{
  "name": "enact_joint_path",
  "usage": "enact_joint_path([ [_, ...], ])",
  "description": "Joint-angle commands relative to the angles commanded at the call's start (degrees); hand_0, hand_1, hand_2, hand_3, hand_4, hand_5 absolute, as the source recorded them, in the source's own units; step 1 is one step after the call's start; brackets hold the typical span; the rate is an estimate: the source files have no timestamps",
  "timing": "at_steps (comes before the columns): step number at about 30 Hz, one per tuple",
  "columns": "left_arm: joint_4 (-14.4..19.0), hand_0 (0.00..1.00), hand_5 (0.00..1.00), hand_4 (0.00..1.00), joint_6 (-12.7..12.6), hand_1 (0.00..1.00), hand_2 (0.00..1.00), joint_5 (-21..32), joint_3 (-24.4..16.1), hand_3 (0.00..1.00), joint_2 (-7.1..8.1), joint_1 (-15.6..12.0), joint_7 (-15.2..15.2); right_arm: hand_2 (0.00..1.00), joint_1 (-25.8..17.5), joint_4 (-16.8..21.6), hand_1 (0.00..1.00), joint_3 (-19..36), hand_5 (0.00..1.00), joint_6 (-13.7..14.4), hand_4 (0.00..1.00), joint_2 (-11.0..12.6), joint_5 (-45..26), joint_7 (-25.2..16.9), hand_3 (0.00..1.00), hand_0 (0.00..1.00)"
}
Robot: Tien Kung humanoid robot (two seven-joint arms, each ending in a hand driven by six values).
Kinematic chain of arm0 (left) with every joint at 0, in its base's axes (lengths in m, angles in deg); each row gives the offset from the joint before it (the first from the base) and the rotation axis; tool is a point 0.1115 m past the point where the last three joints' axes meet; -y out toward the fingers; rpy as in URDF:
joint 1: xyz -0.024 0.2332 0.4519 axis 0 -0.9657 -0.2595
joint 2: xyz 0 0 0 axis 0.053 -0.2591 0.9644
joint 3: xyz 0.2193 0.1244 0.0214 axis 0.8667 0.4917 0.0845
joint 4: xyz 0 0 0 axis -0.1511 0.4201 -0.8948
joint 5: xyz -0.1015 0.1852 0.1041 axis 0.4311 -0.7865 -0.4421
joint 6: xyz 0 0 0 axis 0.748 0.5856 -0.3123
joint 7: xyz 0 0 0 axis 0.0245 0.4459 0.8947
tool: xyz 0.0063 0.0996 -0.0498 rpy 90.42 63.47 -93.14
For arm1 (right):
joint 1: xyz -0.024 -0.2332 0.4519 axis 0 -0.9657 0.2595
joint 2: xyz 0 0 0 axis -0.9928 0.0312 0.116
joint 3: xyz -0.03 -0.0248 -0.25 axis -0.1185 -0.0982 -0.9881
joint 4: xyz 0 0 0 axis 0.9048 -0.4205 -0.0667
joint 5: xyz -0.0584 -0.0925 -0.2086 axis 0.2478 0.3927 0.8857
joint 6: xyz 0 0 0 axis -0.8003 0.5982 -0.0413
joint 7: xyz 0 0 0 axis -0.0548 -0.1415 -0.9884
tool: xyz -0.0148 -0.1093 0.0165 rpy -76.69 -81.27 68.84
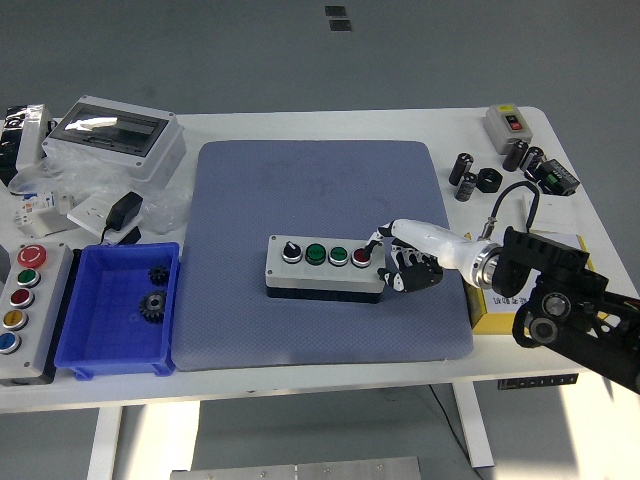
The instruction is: Pick up the button,place it on the desk,press the button,press the button
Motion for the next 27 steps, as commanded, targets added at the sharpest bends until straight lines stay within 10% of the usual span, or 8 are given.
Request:
enact_joint_path([
  [20,0.00,0.624,0.167,0.638,-0.06,0.601,0.527,0.66,0.49,0.584,0.10,0.14,0.33,0.182,0.44,-0.91,0.081,-3.16,0.002,3.18,0.503,-0.93,4.34,0.29,0.662,0.002],
  [27,0.00,0.624,0.168,0.639,-0.06,0.601,0.527,0.99,0.77,0.584,0.03,0.03,0.37,0.180,-2.44,5.37,0.079,4.19,0.002,2.88,0.500,1.58,-1.35,-3.34,0.663,0.002],
])
